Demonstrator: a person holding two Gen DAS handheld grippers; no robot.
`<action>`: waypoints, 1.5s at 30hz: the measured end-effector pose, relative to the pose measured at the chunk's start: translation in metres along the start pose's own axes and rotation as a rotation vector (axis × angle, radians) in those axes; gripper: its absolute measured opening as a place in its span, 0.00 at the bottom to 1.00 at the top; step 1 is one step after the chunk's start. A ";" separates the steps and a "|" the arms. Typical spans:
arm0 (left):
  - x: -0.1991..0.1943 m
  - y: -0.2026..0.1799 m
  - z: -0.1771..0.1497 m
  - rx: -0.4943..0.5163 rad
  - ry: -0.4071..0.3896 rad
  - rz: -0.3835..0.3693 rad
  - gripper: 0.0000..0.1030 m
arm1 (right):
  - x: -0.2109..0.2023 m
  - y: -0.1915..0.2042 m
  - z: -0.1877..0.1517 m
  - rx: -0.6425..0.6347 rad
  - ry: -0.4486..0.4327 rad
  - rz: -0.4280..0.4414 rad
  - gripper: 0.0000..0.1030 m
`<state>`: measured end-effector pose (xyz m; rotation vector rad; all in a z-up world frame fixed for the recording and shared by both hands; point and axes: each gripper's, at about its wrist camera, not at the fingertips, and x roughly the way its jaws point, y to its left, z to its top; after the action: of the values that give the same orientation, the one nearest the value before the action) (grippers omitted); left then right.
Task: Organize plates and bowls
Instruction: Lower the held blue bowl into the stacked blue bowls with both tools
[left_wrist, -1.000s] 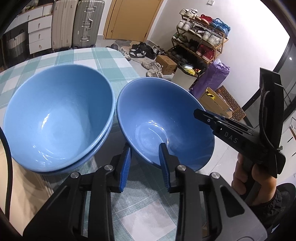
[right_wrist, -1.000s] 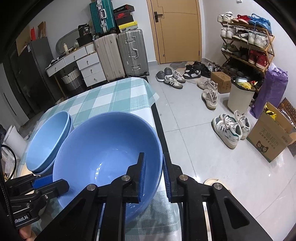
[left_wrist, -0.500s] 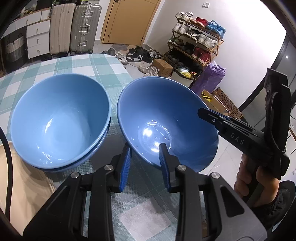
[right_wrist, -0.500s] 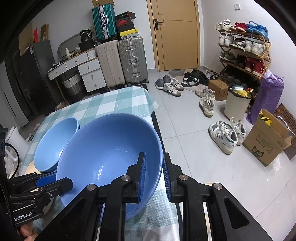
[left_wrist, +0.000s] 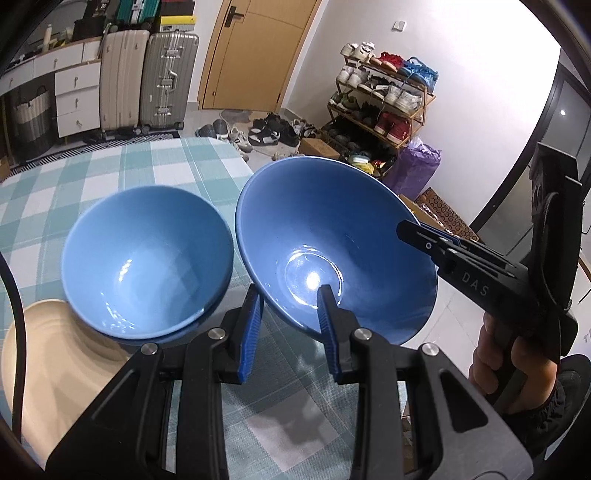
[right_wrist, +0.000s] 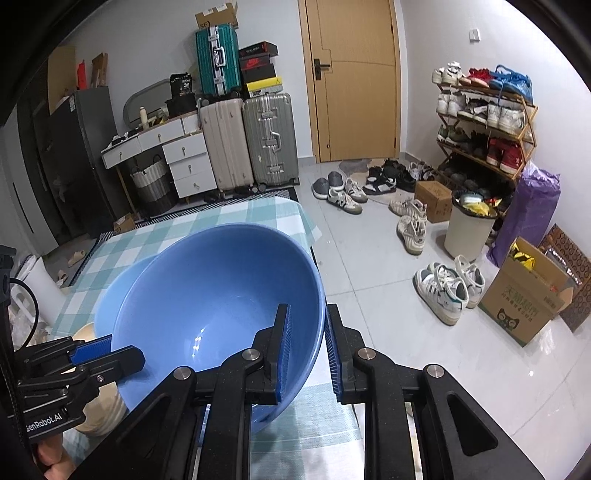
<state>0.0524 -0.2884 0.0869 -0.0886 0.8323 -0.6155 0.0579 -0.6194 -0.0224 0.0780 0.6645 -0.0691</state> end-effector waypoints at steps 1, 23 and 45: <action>-0.006 0.000 0.000 0.002 -0.006 0.002 0.26 | -0.003 0.002 0.001 -0.002 -0.005 0.000 0.18; -0.093 0.031 0.016 -0.039 -0.100 0.035 0.26 | -0.023 0.067 0.022 -0.072 -0.052 0.035 0.19; -0.100 0.066 0.034 -0.090 -0.115 0.083 0.26 | 0.022 0.099 0.038 -0.106 -0.016 0.083 0.19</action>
<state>0.0570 -0.1853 0.1561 -0.1692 0.7484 -0.4905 0.1069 -0.5257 -0.0008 0.0030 0.6472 0.0449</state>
